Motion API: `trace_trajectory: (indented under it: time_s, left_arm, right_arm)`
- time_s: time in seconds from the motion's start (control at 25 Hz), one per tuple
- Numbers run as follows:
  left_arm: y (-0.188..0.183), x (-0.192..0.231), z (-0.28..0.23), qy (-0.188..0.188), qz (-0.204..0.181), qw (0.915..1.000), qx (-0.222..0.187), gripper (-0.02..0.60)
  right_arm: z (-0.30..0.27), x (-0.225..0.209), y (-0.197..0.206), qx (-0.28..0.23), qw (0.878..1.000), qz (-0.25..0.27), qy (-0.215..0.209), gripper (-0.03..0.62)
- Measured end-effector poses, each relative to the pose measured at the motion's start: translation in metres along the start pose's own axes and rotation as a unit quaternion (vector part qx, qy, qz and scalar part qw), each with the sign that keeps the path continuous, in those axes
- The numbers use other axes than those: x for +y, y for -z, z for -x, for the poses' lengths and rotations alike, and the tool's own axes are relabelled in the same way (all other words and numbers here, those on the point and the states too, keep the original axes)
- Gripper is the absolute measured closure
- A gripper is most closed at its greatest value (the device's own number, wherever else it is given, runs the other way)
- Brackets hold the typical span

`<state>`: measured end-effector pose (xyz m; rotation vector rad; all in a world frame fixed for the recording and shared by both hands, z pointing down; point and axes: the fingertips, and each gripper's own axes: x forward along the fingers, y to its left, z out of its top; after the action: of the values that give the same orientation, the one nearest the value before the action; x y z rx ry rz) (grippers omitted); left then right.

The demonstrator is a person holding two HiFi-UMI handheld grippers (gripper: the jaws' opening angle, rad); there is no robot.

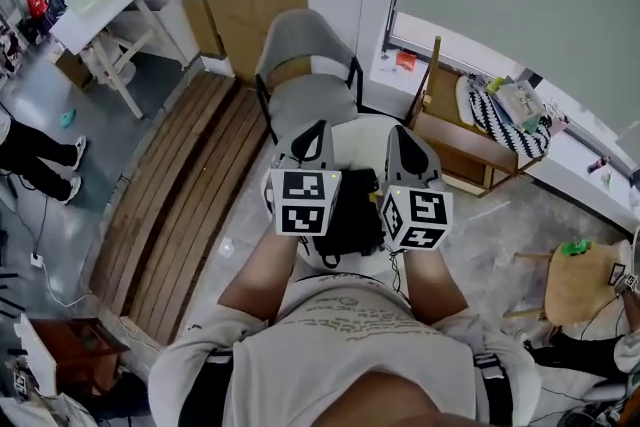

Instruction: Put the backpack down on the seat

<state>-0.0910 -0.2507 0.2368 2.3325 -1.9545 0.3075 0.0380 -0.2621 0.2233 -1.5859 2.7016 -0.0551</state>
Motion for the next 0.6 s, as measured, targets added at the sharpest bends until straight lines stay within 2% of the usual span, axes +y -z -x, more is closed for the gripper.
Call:
trace_trajectory:
  time_s: [0.2,0.6]
  left_arm:
    - [0.0012,0.0001,0.0001,0.002,0.019,0.9998,0.005,0.558]
    - [-0.0052,0.0002,-0.0092,-0.009,0.017,0.9998,-0.008,0.558]
  right_arm:
    - [-0.0008,0.0028,-0.0026,-0.001,1.0,0.003,-0.012,0.569]
    - [-0.0075,-0.0042,-0.0058,-0.02,0.999,0.013,-0.028,0.569]
